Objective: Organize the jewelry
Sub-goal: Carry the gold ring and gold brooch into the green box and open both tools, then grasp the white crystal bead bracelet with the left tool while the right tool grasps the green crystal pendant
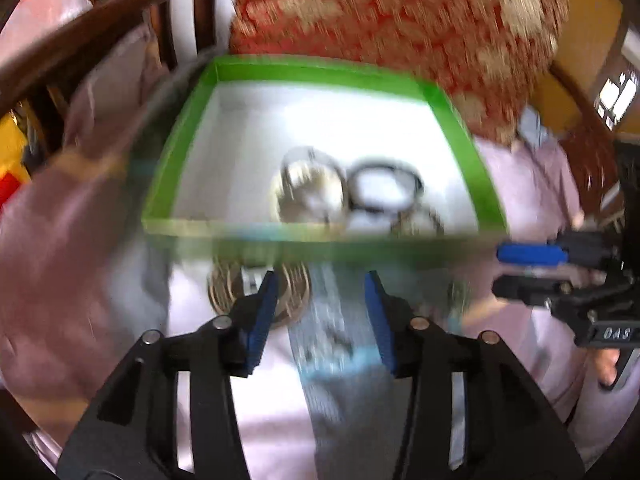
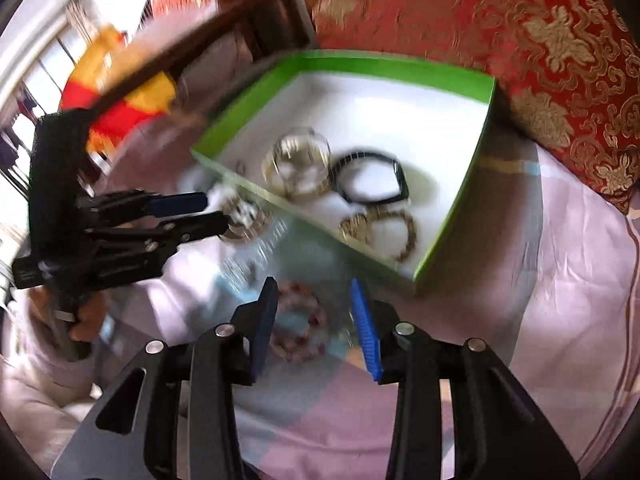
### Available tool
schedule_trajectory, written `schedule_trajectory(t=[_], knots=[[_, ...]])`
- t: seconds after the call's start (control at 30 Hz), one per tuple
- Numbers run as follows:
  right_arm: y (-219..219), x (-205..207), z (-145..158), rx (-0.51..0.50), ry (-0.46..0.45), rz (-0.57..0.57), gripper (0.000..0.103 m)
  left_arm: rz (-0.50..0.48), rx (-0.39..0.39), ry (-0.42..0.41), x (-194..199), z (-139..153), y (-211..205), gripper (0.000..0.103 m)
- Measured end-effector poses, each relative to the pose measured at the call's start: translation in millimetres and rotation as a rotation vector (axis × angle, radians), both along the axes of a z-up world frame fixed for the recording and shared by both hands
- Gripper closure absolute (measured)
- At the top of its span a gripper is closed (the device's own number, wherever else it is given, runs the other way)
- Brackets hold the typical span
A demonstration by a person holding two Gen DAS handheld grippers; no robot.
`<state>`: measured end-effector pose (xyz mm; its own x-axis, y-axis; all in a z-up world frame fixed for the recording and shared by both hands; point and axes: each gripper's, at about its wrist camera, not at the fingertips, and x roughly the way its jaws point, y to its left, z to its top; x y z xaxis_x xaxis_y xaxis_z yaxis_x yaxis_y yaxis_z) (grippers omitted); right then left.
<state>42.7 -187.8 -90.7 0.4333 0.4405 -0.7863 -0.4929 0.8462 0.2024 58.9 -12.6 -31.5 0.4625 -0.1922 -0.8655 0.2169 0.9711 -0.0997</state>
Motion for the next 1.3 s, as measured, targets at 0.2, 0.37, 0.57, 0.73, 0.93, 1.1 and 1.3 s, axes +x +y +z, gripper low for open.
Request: schedule_trajectory(t=[0.2,0.37,0.57,0.73,0.93,1.1,1.3], knots=[[-5,10,-32,-0.106,0.056,-0.087,0.064,-0.029,0.041,0.110,-14,-42,-14,0.062],[1,14,-39,-0.135,0.062,-0.103,0.080,-0.037,0.065,0.127,-18,-51,-21,0.062],[-9,8,-19,-0.077,0.026,-0.113,0.097,-0.030,0.053,0.142,-18,-50,-15,0.087],[-27,2,-1,-0.007,0.004,-0.128,0.097,-0.007,0.042,0.095,-20,-32,-5,0.092],[-32,-1,9,0.031,-0.004,-0.120,0.097,0.001,0.026,0.046,-21,-10,7,0.092],[-24,4,-5,0.004,0.040,-0.110,0.096,-0.005,0.047,0.116,-18,-34,5,0.084],[-16,7,-18,-0.056,0.061,-0.125,0.077,-0.043,0.075,0.136,-21,-46,-11,0.073]])
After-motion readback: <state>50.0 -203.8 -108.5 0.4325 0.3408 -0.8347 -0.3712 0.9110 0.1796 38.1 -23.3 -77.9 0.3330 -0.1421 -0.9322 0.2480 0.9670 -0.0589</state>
